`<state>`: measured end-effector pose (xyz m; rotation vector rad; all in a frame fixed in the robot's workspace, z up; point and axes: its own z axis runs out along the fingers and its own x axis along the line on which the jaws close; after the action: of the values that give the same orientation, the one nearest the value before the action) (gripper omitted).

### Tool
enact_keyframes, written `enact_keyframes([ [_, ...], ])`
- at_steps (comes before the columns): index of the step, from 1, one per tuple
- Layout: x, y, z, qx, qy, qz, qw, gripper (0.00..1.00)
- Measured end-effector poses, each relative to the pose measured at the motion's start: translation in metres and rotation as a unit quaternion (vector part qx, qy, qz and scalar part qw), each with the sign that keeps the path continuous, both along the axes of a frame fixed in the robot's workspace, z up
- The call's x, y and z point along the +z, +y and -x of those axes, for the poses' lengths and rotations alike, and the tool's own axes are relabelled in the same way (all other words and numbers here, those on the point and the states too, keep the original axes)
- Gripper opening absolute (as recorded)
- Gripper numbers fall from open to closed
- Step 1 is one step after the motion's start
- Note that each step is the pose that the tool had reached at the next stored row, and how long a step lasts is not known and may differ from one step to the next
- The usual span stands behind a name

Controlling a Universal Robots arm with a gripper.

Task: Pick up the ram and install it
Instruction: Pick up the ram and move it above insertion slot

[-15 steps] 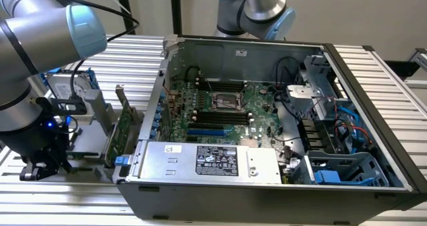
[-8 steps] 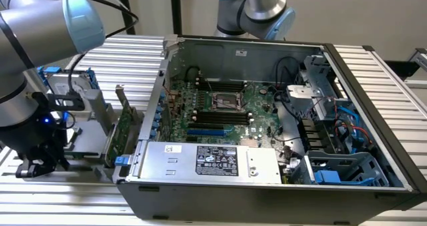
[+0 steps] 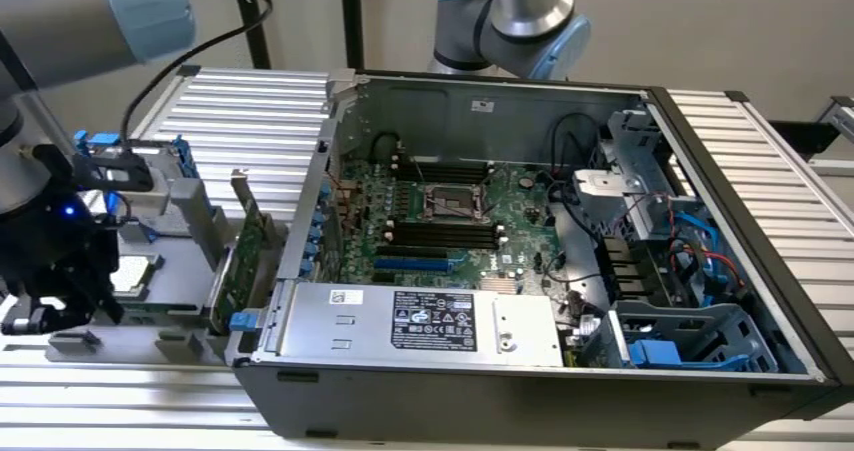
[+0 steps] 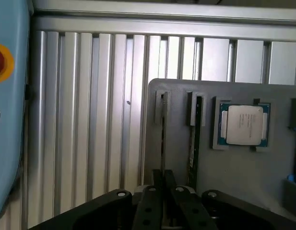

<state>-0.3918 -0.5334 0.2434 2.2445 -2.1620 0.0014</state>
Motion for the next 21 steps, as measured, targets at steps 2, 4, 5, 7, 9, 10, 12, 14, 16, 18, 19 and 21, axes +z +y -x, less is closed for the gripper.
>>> enact_keyframes([
  [2, 0.0089, 0.0000, 0.000, 0.000, 0.0000, 0.0000, 1.0000, 0.00],
  [4, 0.0180, 0.0000, 0.000, 0.000, 0.0000, 0.0000, 1.0000, 0.00],
  [5, 0.0228, 0.0000, 0.000, 0.000, 0.0000, 0.0000, 1.0000, 0.00],
  [7, 0.0319, 0.0000, 0.000, 0.000, 0.0000, 0.0000, 1.0000, 0.00],
  [9, 0.0409, 0.0000, 0.000, 0.000, 0.0000, 0.0000, 1.0000, 0.00],
  [10, 0.0454, 0.0000, -0.001, 0.000, 0.0000, 0.0000, 1.0000, 0.00],
  [12, 0.0544, -0.0001, -0.002, 0.000, 0.0000, 0.0000, 1.0000, 0.00],
  [14, 0.0635, 0.0000, -0.004, 0.000, 0.0000, 0.0000, 1.0000, 0.00],
  [16, 0.0728, 0.0000, -0.007, 0.000, 0.0000, 0.0000, 1.0000, 0.00],
  [18, 0.0819, 0.0000, -0.011, 0.000, 0.0000, 0.0001, 1.0000, 0.00],
  [19, 0.0862, 0.0001, -0.014, 0.000, 0.0000, 0.0000, 1.0000, 0.00],
  [21, 0.0952, 0.0001, -0.020, 0.000, 0.0000, 0.0000, 1.0000, 0.00],
])
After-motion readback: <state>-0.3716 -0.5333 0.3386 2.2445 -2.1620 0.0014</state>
